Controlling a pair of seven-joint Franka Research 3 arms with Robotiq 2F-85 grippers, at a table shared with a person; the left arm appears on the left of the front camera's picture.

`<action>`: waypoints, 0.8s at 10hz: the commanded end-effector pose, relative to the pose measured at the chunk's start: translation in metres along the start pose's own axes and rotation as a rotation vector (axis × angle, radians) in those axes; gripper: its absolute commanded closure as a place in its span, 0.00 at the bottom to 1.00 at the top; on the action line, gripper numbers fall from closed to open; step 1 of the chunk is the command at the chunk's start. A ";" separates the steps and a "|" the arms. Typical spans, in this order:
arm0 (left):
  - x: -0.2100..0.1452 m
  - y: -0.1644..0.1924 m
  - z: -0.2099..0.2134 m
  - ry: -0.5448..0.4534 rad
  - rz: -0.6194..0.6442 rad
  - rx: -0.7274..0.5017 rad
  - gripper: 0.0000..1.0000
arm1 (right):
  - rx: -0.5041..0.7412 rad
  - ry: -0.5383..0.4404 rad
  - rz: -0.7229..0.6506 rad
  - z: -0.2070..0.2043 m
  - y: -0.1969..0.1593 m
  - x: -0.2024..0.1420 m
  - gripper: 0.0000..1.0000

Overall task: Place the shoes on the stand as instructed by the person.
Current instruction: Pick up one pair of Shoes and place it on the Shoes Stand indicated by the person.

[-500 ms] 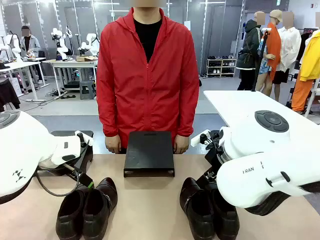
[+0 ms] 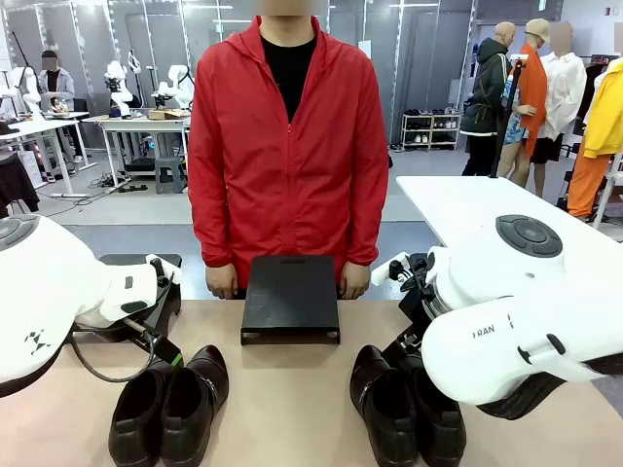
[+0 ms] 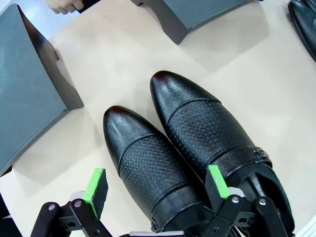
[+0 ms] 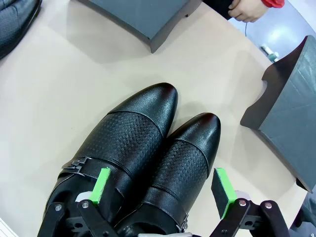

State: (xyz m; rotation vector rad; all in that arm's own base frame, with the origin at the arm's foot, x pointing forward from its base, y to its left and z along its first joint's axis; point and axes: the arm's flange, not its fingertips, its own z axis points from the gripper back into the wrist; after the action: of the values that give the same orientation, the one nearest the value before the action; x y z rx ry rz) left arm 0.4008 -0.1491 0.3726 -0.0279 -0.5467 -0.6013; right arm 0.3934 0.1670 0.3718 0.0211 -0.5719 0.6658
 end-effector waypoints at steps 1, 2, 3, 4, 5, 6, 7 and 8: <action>0.000 0.000 0.000 0.000 0.000 0.000 0.00 | 0.000 0.000 -0.002 0.000 0.000 0.000 0.00; 0.000 0.000 0.000 0.000 0.000 0.000 0.00 | 0.000 0.000 -0.002 0.000 0.000 0.000 0.00; 0.000 0.000 0.000 0.000 0.000 0.000 0.00 | 0.000 0.000 -0.002 0.000 0.000 0.000 0.00; 0.000 0.000 0.000 0.000 0.000 0.000 0.00 | 0.000 0.000 -0.002 0.000 0.000 0.000 0.00; 0.000 0.000 0.000 0.000 0.000 0.000 0.00 | 0.000 0.000 -0.002 0.000 0.000 0.000 0.00; 0.000 0.000 0.000 0.000 0.000 0.000 0.00 | 0.000 0.000 0.000 0.000 0.000 0.000 0.00; 0.014 0.000 0.009 -0.005 -0.040 0.007 0.00 | 0.000 -0.011 0.010 0.018 -0.007 0.010 0.00; 0.036 0.003 0.035 -0.013 -0.044 0.020 0.00 | -0.003 -0.016 0.001 0.036 -0.011 0.018 0.00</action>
State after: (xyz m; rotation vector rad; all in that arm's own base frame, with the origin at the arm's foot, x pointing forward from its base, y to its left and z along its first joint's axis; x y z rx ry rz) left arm 0.4059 -0.1554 0.3896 -0.0270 -0.5689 -0.6135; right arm 0.3950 0.1661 0.3900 0.0206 -0.5909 0.6614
